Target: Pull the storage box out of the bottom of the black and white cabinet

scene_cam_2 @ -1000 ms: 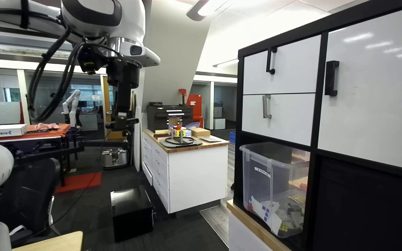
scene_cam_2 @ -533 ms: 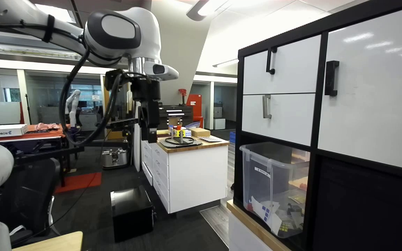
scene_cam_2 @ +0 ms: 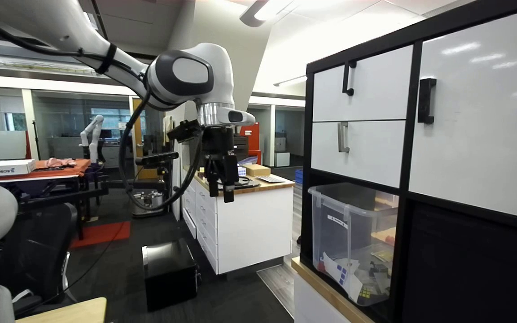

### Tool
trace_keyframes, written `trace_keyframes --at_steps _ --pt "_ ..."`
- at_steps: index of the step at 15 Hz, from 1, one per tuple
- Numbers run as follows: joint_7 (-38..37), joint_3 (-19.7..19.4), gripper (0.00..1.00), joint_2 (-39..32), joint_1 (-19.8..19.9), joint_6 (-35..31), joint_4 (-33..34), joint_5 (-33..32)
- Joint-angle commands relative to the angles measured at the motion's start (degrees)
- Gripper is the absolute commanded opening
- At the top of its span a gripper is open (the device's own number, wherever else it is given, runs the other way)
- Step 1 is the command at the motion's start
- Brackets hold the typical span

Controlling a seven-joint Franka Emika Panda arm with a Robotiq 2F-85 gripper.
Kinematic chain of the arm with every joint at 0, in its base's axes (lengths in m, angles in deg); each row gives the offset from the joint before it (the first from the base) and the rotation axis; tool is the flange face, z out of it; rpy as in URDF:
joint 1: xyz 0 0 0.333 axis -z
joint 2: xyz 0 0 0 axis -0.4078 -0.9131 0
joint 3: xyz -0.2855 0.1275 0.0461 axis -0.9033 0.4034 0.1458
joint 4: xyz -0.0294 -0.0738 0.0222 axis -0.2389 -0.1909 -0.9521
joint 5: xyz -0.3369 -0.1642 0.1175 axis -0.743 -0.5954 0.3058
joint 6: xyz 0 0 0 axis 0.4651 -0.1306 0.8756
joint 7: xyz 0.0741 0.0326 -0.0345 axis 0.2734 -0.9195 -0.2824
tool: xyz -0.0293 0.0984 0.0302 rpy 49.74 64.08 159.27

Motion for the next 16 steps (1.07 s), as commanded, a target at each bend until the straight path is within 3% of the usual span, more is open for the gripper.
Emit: trace_keyframes --at_steps 1,7,8,16 --pt "0.64 -0.61 1.00 -6.88 -0.65 -1.62 5.71 -2.13" --pt "1.64 -0.61 1.00 -13.96 -1.80 -0.14 12.77 -3.26" --pt "0.31 -0.86 1.00 -11.88 -1.79 -1.35 9.97 -2.55" --pt "0.79 -0.84 1.00 -13.79 -2.17 -1.27 11.77 -2.67"
